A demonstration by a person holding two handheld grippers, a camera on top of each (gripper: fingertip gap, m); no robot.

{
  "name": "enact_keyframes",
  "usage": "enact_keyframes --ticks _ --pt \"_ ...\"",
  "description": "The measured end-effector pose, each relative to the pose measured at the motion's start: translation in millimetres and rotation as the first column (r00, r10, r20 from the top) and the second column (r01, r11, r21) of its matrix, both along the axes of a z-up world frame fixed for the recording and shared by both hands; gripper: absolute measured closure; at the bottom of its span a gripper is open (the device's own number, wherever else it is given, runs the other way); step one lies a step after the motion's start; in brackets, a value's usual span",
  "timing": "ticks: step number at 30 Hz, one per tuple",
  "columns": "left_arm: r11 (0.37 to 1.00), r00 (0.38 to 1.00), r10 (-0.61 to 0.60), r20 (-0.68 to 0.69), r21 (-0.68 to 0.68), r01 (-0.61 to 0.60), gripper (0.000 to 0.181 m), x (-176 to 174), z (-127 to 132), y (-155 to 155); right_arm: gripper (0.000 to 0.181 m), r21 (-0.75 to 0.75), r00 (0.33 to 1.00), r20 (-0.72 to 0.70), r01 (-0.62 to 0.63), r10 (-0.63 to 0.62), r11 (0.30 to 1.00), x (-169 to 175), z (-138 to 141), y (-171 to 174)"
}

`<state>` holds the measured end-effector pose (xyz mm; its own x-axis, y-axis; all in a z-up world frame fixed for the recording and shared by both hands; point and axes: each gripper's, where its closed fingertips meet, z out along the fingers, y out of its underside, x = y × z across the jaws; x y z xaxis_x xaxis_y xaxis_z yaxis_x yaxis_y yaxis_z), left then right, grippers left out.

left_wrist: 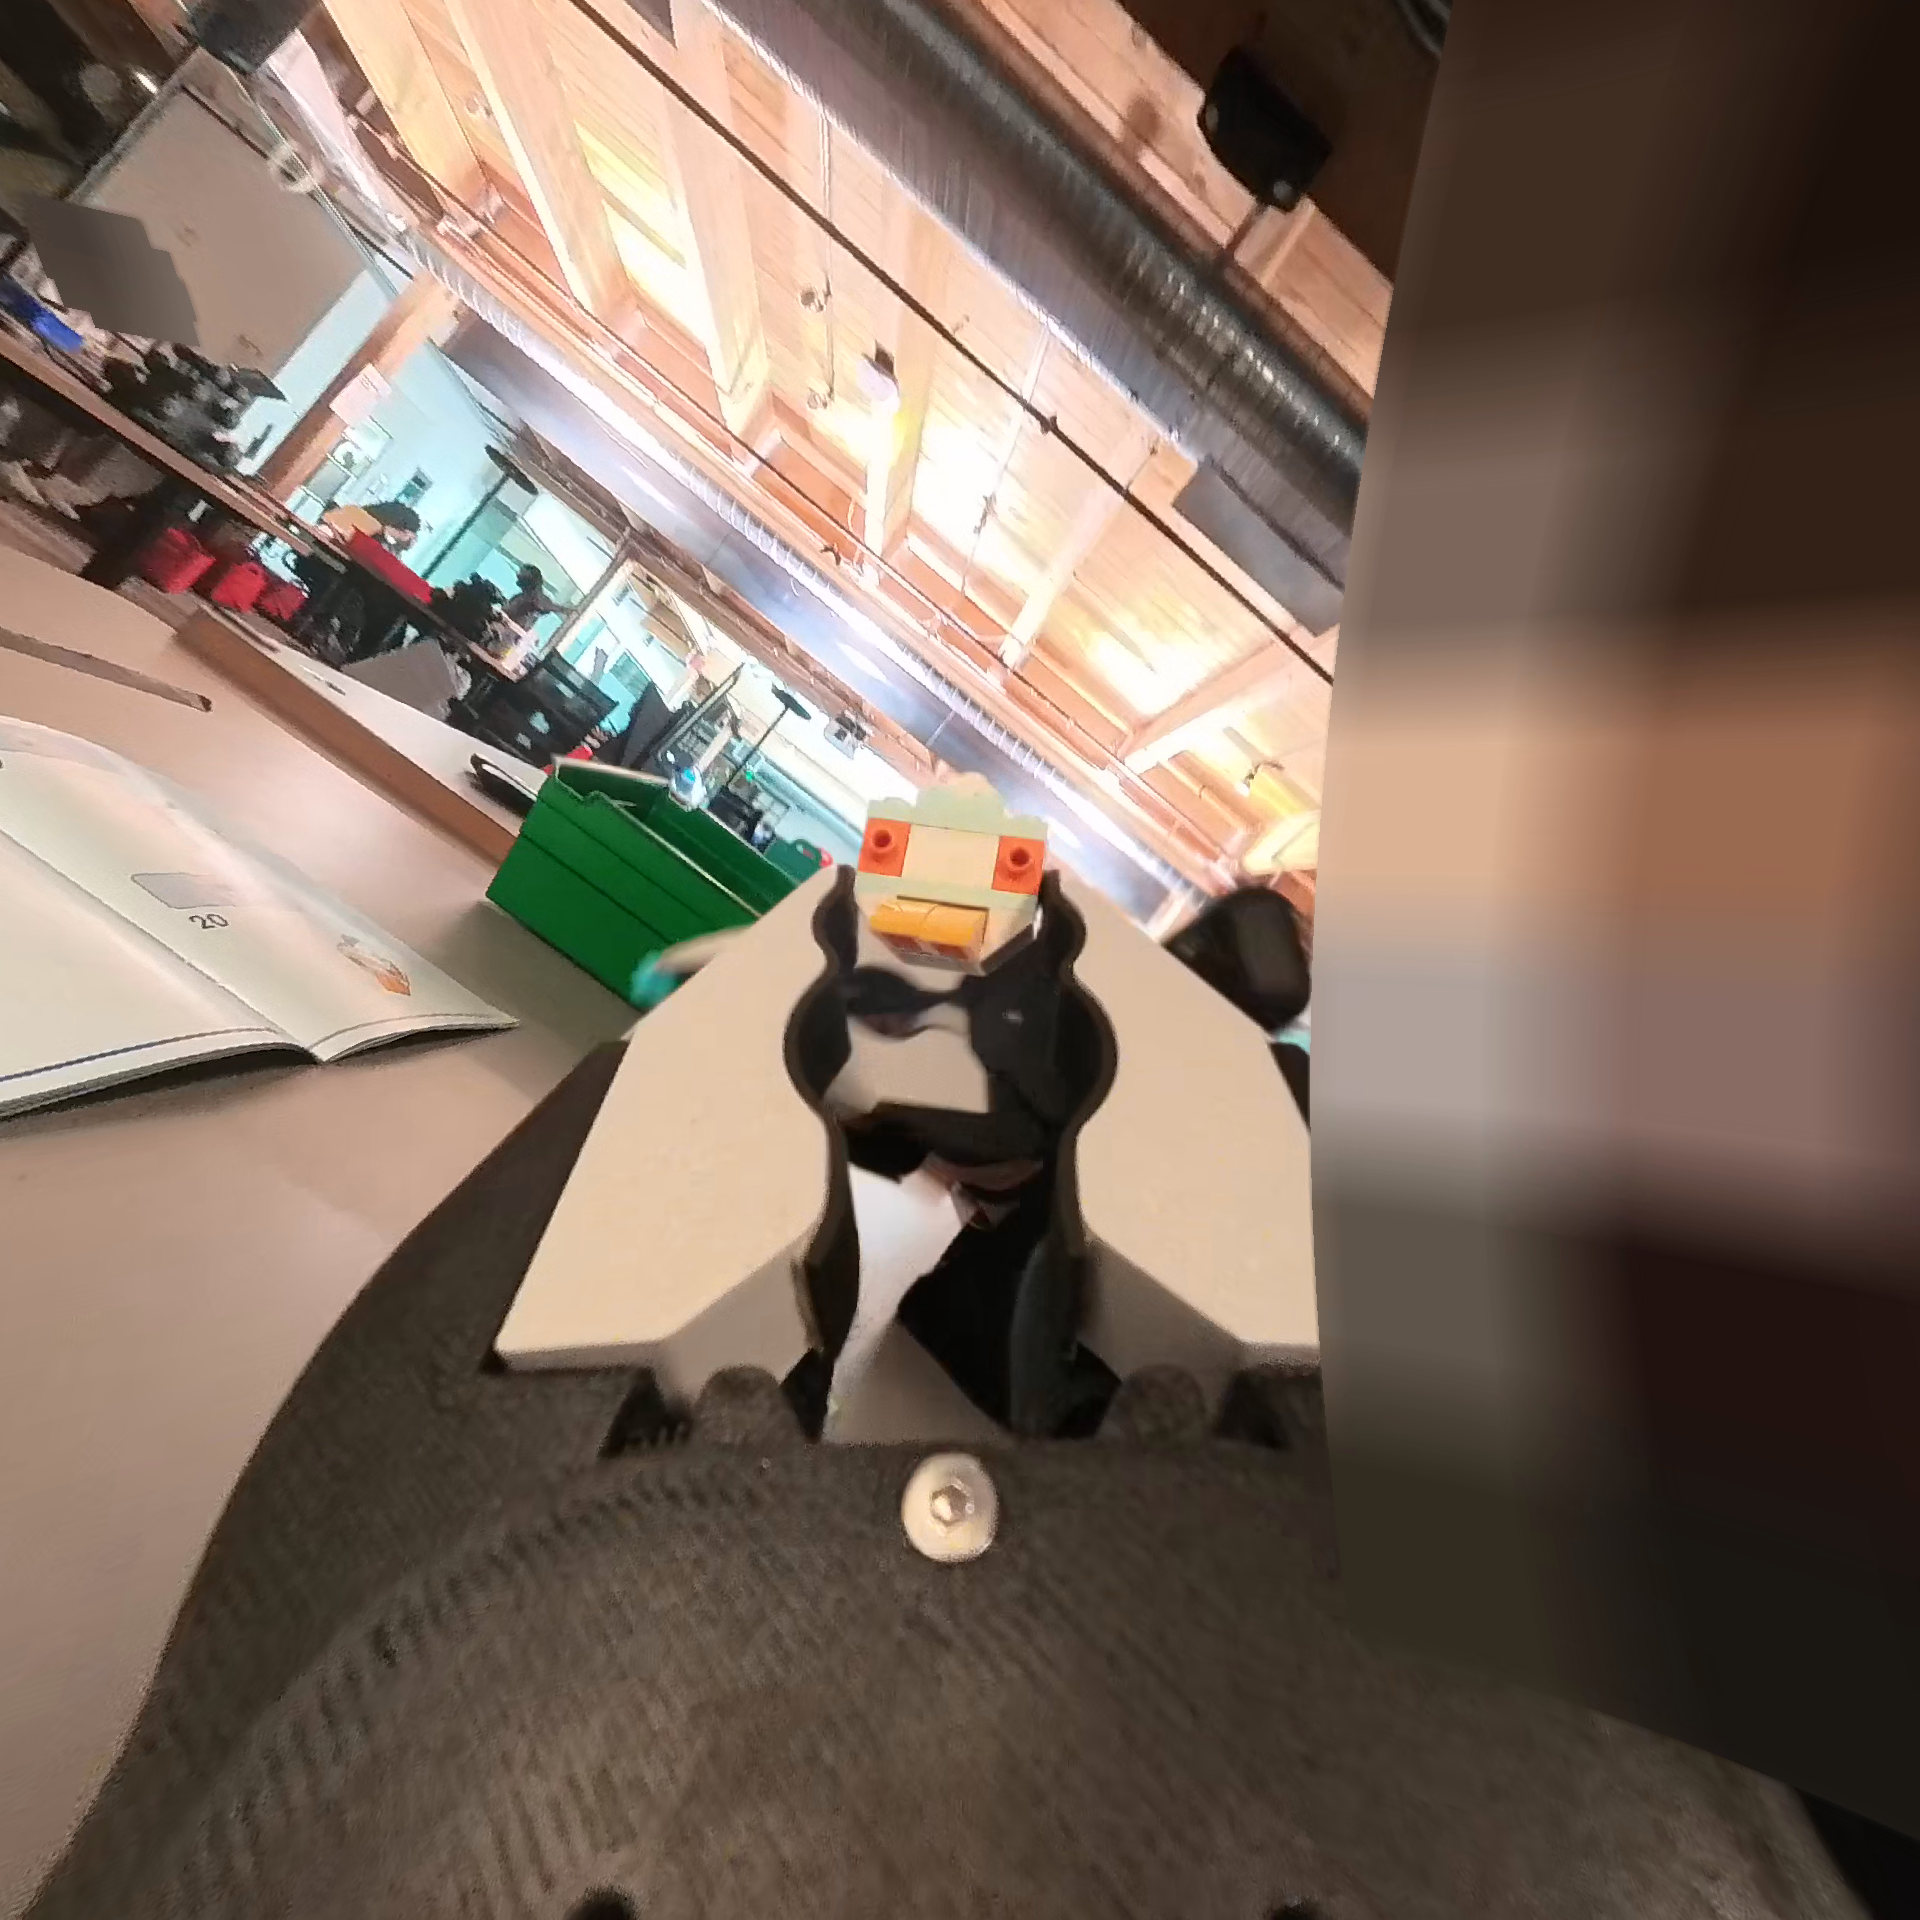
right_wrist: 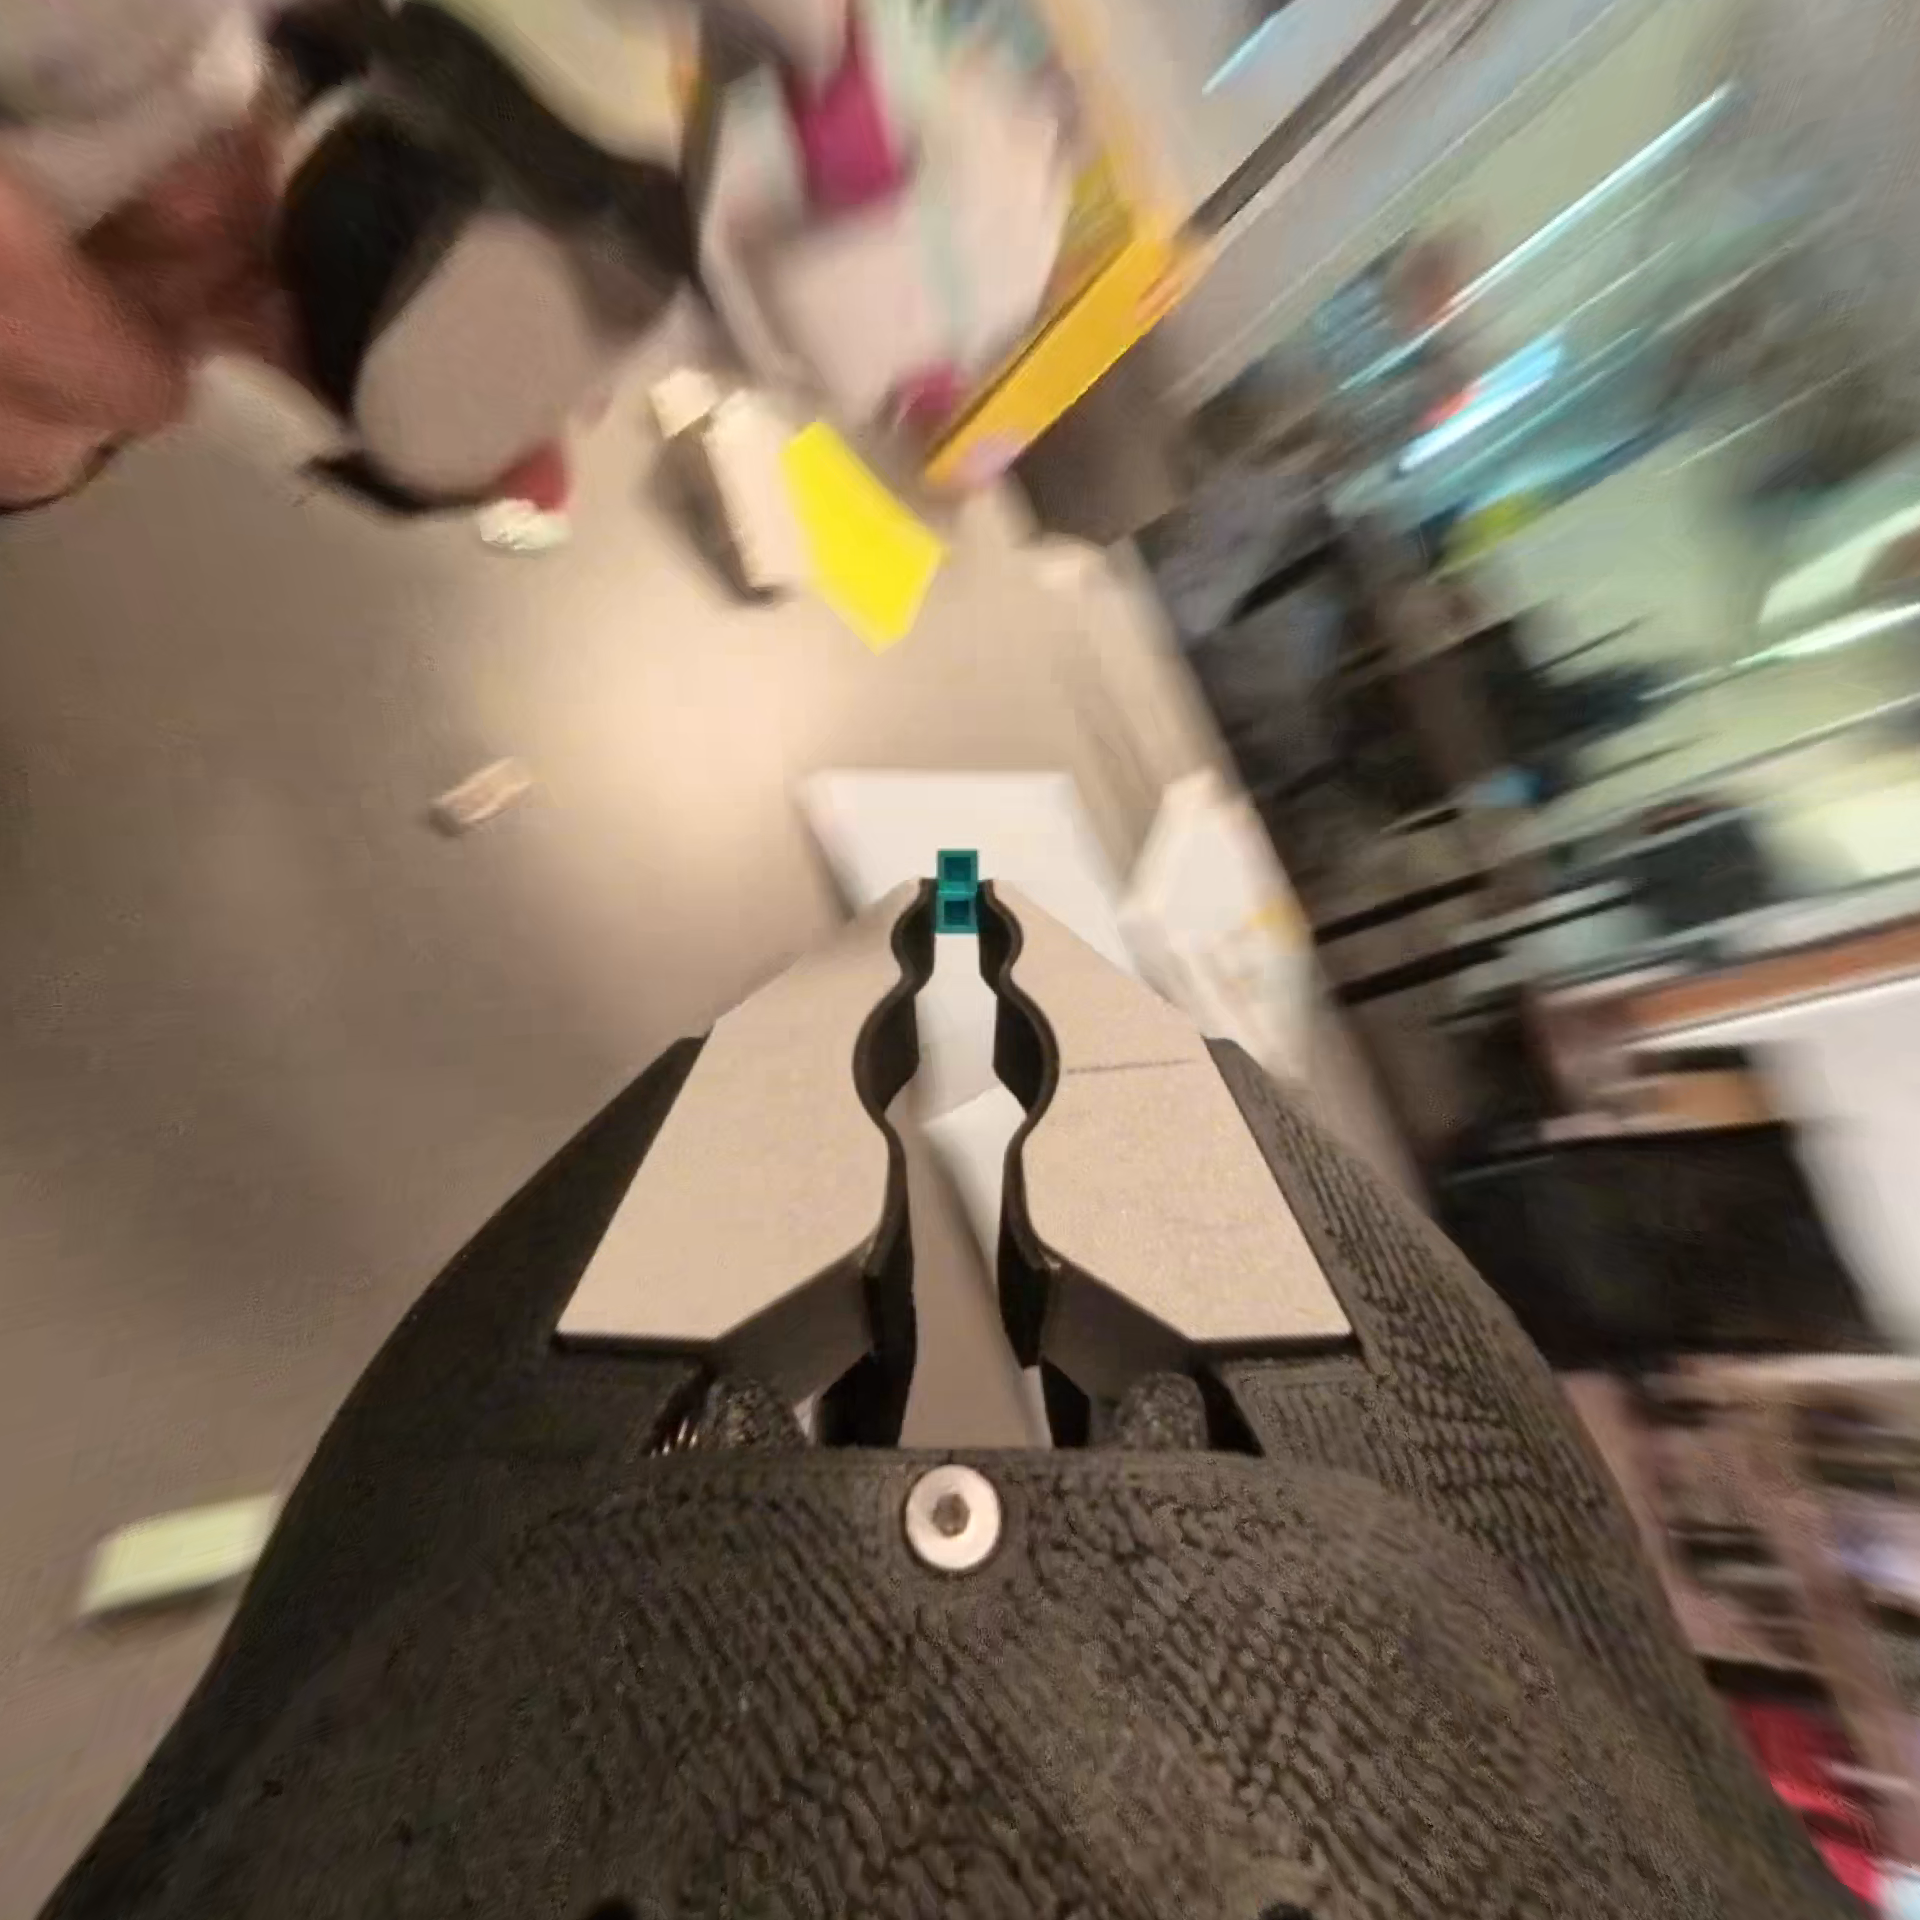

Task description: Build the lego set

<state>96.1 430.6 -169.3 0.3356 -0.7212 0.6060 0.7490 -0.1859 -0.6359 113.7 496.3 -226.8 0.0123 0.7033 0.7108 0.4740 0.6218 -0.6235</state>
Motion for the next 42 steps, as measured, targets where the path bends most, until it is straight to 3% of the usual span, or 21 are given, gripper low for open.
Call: enact_keyframes --ticks 2,3,6,8,11,13,15,17,19,20,26,32,38,40,42 --pt "1.000 0.998 0.003 0.056 -0.012 -0.002 0.143 0 1 0 0.176 0.315 0.995 -0.101 0.023 0.009 0.949 -4 42 -8" --pt "1.000 0.997 0.006 0.080 -0.024 -0.004 0.147 1 0 1 0.176 0.470 0.993 -0.117 0.039 0.018 0.882 -5 56 -14" --pt "0.998 0.992 0.016 0.126 -0.057 -0.009 0.147 5 -4 3 0.176 0.804 0.997 -0.068 0.037 0.029 0.593 -13 72 -30" --pt "0.998 0.987 0.011 0.159 -0.061 -0.001 0.143 5 -4 3 0.176 0.886 0.999 -0.020 -0.004 0.046 0.463 -18 67 -39" --pt "0.998 0.982 0.009 0.188 -0.067 0.003 0.147 2 -4 3 0.176 0.907 0.998 0.013 -0.039 0.065 0.419 -20 58 -42" --pt "0.997 0.983 0.035 0.182 -0.077 -0.021 0.147 -2 -5 5 0.176 0.900 0.997 0.010 -0.040 0.071 0.434 -19 57 -43" --pt "0.993 0.982 0.081 0.173 -0.094 -0.066 0.147 -9 -7 7 0.176 0.854 0.996 0.078 -0.090 0.045 0.513 -18 40 -37" --pt "0.986 0.979 0.125 0.160 -0.125 -0.106 0.147 -16 -11 11 0.175 0.708 0.967 0.255 -0.184 -0.005 0.682 -12 -1 -22" --pt "0.984 0.976 0.134 0.173 -0.143 -0.110 0.147 -22 -13 12 0.176 0.463 0.914 0.405 -0.201 -0.005 0.863 1 -44 -15" --pt "0.983 0.973 0.136 0.187 -0.145 -0.109 0.146 -24 -12 12 0.176 0.385 0.905 0.426 -0.183 0.001 0.905 6 -53 -14" --pt "0.986 0.972 0.112 0.205 -0.146 -0.083 0.147 -24 -11 12 0.176 0.299 0.826 0.563 -0.240 0.033 0.924 23 -84 -16" --pt "0.988 0.977 0.078 0.198 -0.145 -0.049 0.147 -17 -10 11 0.175 0.400 0.739 0.674 -0.382 0.015 0.833 33 -92 -15" --pt "0.990 0.979 0.068 0.192 -0.138 -0.041 0.147 -15 -9 10 0.166 0.401 0.642 0.763 -0.564 0.078 0.722 43 -90 -26" --pt "0.990 0.979 0.064 0.193 -0.135 -0.038 0.147 -15 -8 10 0.155 0.352 0.609 0.785 -0.592 0.115 0.725 49 -87 -31" --pt "0.991 0.979 0.061 0.194 -0.132 -0.035 0.147 -16 -8 10 0.145 0.261 0.596 0.785 -0.565 0.168 0.783 54 -84 -34"
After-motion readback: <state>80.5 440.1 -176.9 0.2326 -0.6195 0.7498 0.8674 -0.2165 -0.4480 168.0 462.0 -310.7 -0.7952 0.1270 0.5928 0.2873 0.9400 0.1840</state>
